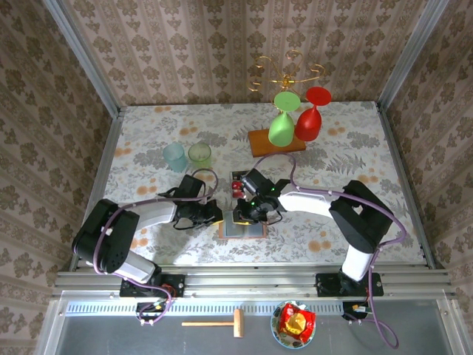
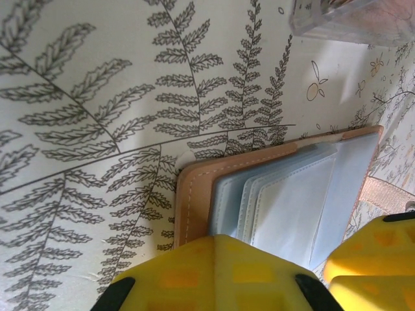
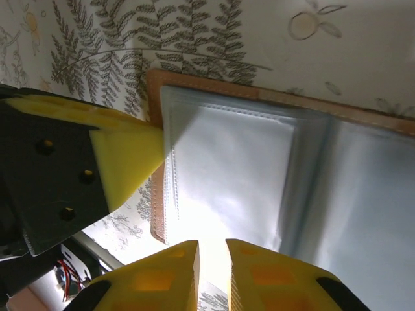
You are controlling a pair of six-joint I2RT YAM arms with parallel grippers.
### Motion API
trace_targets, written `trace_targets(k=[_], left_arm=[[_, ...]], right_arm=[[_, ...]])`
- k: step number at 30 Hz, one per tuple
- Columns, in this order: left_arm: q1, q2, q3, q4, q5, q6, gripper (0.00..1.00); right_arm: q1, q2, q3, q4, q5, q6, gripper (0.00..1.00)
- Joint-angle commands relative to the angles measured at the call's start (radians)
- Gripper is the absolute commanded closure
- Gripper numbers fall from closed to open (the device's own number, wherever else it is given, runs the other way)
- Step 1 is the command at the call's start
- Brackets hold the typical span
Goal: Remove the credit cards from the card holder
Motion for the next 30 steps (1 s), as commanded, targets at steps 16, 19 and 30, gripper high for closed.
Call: trace_targets(k=[16, 19, 30], left_arm=[[0.026, 0.013, -0.015, -0.08, -0.027, 0.049, 0.94], [0.027, 0.0, 0.001, -0.107, -0.032, 0.055, 0.94], [-0.007, -0.121, 0.056, -0.121, -0.028, -0.011, 0.83]], right_arm=[[-0.021, -0.027, -0.056, -0.011, 0.047, 0.014, 0.82], [-0.028, -0.023, -0.066, 0.02, 0.027, 0.022, 0.82], [-0.06, -0.04, -0.164, 0.17, -0.029, 0.056, 0.83]])
